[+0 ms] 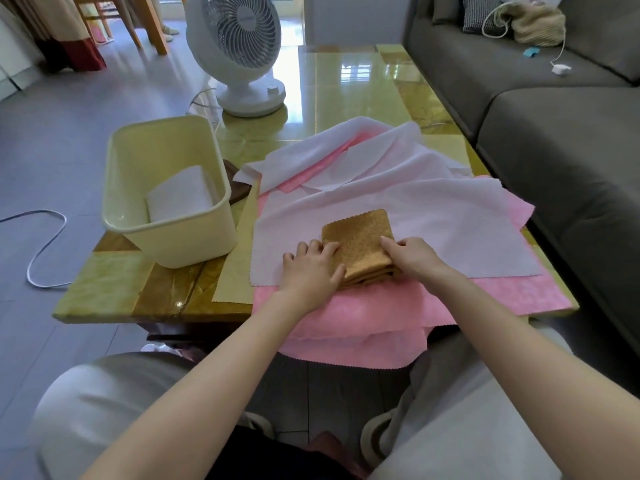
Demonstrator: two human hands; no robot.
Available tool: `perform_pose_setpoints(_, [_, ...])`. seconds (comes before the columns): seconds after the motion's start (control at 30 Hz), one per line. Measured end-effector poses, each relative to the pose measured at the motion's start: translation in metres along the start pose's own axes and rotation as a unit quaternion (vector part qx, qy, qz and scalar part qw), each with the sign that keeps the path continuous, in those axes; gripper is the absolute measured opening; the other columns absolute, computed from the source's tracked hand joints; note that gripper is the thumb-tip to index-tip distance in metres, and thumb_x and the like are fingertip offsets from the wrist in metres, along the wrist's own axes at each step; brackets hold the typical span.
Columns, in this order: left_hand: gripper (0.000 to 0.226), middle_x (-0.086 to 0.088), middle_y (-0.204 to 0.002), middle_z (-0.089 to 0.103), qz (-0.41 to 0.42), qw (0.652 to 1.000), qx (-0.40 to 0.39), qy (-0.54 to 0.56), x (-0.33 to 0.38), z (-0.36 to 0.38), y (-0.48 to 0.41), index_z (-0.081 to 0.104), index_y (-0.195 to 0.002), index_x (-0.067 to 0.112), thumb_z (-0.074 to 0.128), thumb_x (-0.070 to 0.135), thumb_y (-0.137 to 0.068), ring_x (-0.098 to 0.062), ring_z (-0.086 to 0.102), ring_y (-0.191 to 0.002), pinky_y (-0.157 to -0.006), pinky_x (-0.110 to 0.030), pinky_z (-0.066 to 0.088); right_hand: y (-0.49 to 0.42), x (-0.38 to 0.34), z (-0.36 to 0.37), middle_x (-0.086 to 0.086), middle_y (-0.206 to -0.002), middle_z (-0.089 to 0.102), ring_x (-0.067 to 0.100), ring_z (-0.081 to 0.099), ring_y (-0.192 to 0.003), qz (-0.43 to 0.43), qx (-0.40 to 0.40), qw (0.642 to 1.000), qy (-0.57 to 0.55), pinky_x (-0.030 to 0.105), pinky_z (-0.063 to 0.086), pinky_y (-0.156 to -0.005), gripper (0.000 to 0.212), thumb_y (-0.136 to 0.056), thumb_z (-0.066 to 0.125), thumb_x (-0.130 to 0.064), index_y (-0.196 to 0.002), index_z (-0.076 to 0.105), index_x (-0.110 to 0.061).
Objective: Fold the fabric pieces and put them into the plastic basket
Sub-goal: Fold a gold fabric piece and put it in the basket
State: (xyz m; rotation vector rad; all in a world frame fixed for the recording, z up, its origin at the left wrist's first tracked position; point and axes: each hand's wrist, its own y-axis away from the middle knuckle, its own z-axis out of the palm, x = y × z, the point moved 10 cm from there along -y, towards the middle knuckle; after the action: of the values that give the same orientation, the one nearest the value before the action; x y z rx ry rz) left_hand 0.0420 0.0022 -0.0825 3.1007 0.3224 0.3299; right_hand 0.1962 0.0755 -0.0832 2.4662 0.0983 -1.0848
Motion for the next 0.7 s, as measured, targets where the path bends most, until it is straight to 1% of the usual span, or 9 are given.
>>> perform_pose_setpoints(0.03, [0.049, -0.003, -0.139, 0.039, 0.002, 1.000, 0.007, -0.005, -0.001, 0.000, 0.001, 0.029, -0.144, 0.026, 0.032, 0.044, -0.098, -0.025, 0.036, -0.125, -0.100, -0.041, 0.031, 0.001, -0.004, -0.001, 0.011, -0.085, 0.059, 0.025, 0.057, -0.077, -0.002, -0.003, 1.000, -0.011, 0.031, 0.047, -0.069, 0.036, -0.093, 0.048, -0.038, -0.086, 0.060, -0.005])
perform_pose_setpoints(0.1, [0.048, -0.003, -0.139, 0.041, 0.006, 1.000, 0.017, -0.003, -0.001, 0.000, 0.002, 0.029, -0.144, 0.025, 0.031, 0.041, -0.099, -0.024, 0.037, -0.125, -0.099, -0.040, 0.031, 0.004, -0.018, -0.004, 0.008, -0.078, 0.056, 0.021, 0.052, -0.070, -0.022, -0.002, 1.000, -0.014, 0.027, 0.041, -0.059, 0.026, -0.091, 0.052, -0.031, -0.083, 0.059, -0.006])
perform_pose_setpoints(0.13, [0.047, -0.004, -0.137, 0.042, 0.005, 1.000, 0.024, 0.003, -0.002, -0.001, 0.002, 0.030, -0.144, 0.024, 0.031, 0.039, -0.099, -0.024, 0.038, -0.124, -0.098, -0.040, 0.031, 0.006, -0.026, -0.007, 0.007, -0.074, 0.055, 0.021, 0.049, -0.069, -0.038, 0.003, 0.999, -0.004, 0.027, 0.038, -0.059, 0.024, -0.089, 0.053, -0.027, -0.080, 0.058, -0.006])
perform_pose_setpoints(0.2, [0.042, -0.003, -0.134, 0.045, -0.004, 0.999, 0.038, 0.019, -0.007, -0.003, 0.001, 0.034, -0.140, 0.021, 0.032, 0.033, -0.100, -0.024, 0.040, -0.121, -0.096, -0.038, 0.031, 0.010, -0.047, -0.010, 0.008, -0.071, 0.057, 0.022, 0.051, -0.072, -0.068, 0.013, 0.997, 0.032, 0.030, 0.041, -0.062, 0.024, -0.086, 0.054, -0.024, -0.079, 0.059, -0.001])
perform_pose_setpoints(0.27, [0.035, -0.004, -0.129, 0.046, -0.012, 0.999, 0.037, 0.032, -0.012, -0.004, -0.001, 0.043, -0.131, 0.017, 0.033, 0.026, -0.099, -0.024, 0.042, -0.119, -0.094, -0.037, 0.032, 0.015, -0.071, -0.014, 0.012, -0.080, 0.063, 0.027, 0.059, -0.079, -0.101, 0.032, 0.991, 0.085, 0.036, 0.047, -0.069, 0.028, -0.084, 0.052, -0.023, -0.087, 0.061, 0.003])
perform_pose_setpoints(0.33, [0.029, -0.007, -0.125, 0.046, -0.001, 1.000, 0.014, 0.023, -0.015, -0.003, -0.003, 0.048, -0.123, 0.013, 0.035, 0.019, -0.098, -0.027, 0.042, -0.117, -0.092, -0.037, 0.033, 0.021, -0.099, -0.017, 0.012, -0.084, 0.064, 0.031, 0.061, -0.084, -0.146, 0.064, 0.975, 0.157, 0.037, 0.046, -0.066, 0.022, -0.084, 0.050, -0.024, -0.087, 0.058, -0.003])
perform_pose_setpoints(0.43, [0.030, -0.009, -0.125, 0.044, 0.026, 0.999, -0.016, 0.011, -0.019, -0.013, -0.003, 0.047, -0.124, 0.010, 0.039, 0.013, -0.095, -0.027, 0.041, -0.116, -0.093, -0.037, 0.035, 0.038, -0.149, -0.021, 0.011, -0.087, 0.063, 0.031, 0.059, -0.083, -0.220, 0.125, 0.933, 0.255, 0.032, 0.041, -0.063, 0.022, -0.089, 0.047, -0.025, -0.096, 0.056, -0.007])
perform_pose_setpoints(0.57, [0.026, -0.007, -0.119, 0.049, 0.052, 0.996, 0.073, -0.012, -0.027, -0.072, 0.000, 0.049, -0.120, 0.011, 0.042, 0.016, -0.095, -0.025, 0.044, -0.112, -0.094, -0.033, 0.037, 0.062, -0.209, -0.018, 0.009, -0.088, 0.060, 0.029, 0.054, -0.078, -0.297, 0.172, 0.900, 0.270, 0.032, 0.039, -0.065, 0.024, -0.093, 0.045, -0.027, -0.103, 0.054, -0.007])
perform_pose_setpoints(0.7, [0.024, -0.010, -0.114, 0.053, 0.010, 0.983, 0.184, -0.027, -0.059, -0.149, 0.006, 0.053, -0.113, 0.008, 0.041, 0.015, -0.094, -0.029, 0.048, -0.110, -0.093, -0.035, 0.035, 0.083, -0.260, -0.008, 0.008, -0.094, 0.062, 0.030, 0.060, -0.086, -0.373, 0.207, 0.871, 0.245, 0.034, 0.042, -0.068, 0.025, -0.096, 0.043, -0.028, -0.108, 0.051, -0.008])
